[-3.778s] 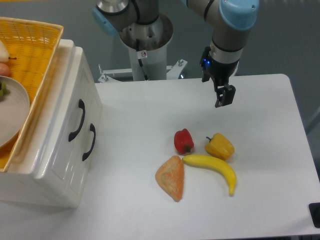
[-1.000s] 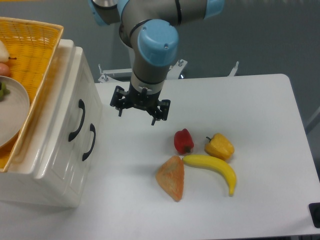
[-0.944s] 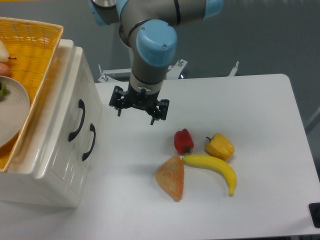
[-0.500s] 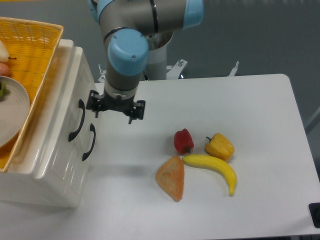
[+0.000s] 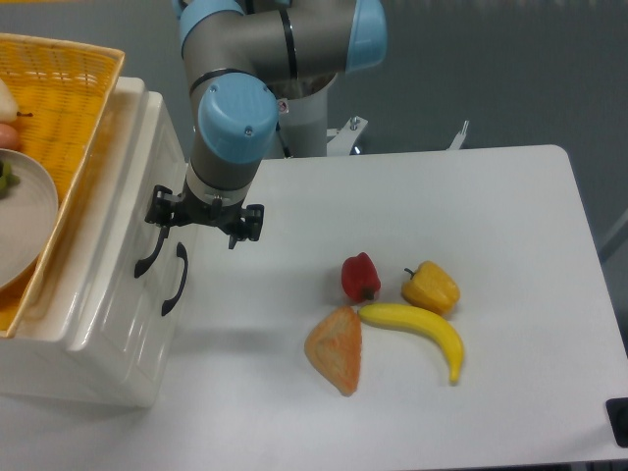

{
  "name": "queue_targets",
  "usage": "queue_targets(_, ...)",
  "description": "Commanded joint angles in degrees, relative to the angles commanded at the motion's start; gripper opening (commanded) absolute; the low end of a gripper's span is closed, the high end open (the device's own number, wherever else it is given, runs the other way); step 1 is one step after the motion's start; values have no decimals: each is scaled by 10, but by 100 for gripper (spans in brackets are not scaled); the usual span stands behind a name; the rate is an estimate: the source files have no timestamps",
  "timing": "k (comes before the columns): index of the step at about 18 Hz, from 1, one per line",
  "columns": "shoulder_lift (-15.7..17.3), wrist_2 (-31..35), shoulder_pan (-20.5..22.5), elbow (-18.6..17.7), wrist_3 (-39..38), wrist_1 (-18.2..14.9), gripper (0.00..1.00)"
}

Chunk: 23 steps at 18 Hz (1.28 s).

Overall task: Slide open the top white drawer
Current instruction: 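Lower the gripper onto the upper drawer's black handle and hook it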

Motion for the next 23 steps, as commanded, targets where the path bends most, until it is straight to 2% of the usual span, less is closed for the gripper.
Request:
queue_targets(7,-6,-26,0,0,1,-7,100)
queue_targets(23,-14,-27,-5,-5,4,-7,100)
